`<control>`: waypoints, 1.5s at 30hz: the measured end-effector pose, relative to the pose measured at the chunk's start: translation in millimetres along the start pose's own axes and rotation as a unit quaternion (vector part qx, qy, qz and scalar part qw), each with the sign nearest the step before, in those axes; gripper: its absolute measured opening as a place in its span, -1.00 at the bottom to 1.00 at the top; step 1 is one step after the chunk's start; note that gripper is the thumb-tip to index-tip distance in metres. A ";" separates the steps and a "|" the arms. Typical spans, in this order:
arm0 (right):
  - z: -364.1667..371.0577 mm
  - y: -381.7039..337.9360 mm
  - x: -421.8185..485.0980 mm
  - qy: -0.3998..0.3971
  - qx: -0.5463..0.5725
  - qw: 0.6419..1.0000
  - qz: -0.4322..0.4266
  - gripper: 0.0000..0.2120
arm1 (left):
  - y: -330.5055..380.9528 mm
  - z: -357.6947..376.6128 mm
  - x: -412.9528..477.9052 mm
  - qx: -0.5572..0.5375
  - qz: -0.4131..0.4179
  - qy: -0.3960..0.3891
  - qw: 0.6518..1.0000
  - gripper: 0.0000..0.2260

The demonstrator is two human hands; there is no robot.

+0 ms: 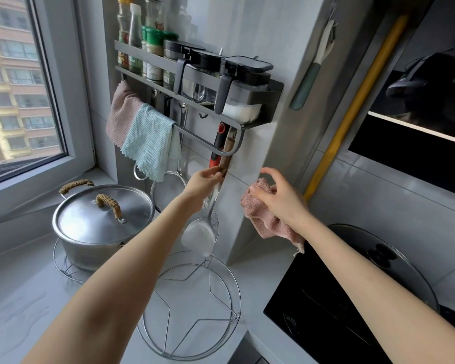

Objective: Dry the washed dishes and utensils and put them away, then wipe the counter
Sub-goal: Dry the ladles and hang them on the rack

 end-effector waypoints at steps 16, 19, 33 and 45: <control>149.1 -86.9 -83.5 -0.296 0.226 0.911 -0.178 -0.68 | -29.0 -180.6 -257.4 0.176 -0.099 0.239 0.950 -0.88; 180.3 -111.0 -105.6 -0.361 0.247 0.878 -0.196 -0.59 | -43.8 -211.7 -321.3 0.198 -0.150 0.326 0.912 -0.83; 264.8 -164.0 -178.7 -0.448 0.254 0.825 -0.233 -0.57 | -185.9 -202.2 -460.0 -0.086 -0.413 0.481 0.768 -0.85; 294.1 -138.7 -190.7 -0.448 0.224 0.849 -0.167 -0.63 | -255.7 -174.2 -400.7 -0.441 -0.230 0.546 0.674 -0.83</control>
Point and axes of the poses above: each hand's wrist, its own x-axis towards the middle knuckle, its own z-axis out of the palm, y = z × x, the point moved 3 cm from there along x, towards the middle knuckle, and after that the axes turned 2 degrees about -z, right-handed, at the moved point
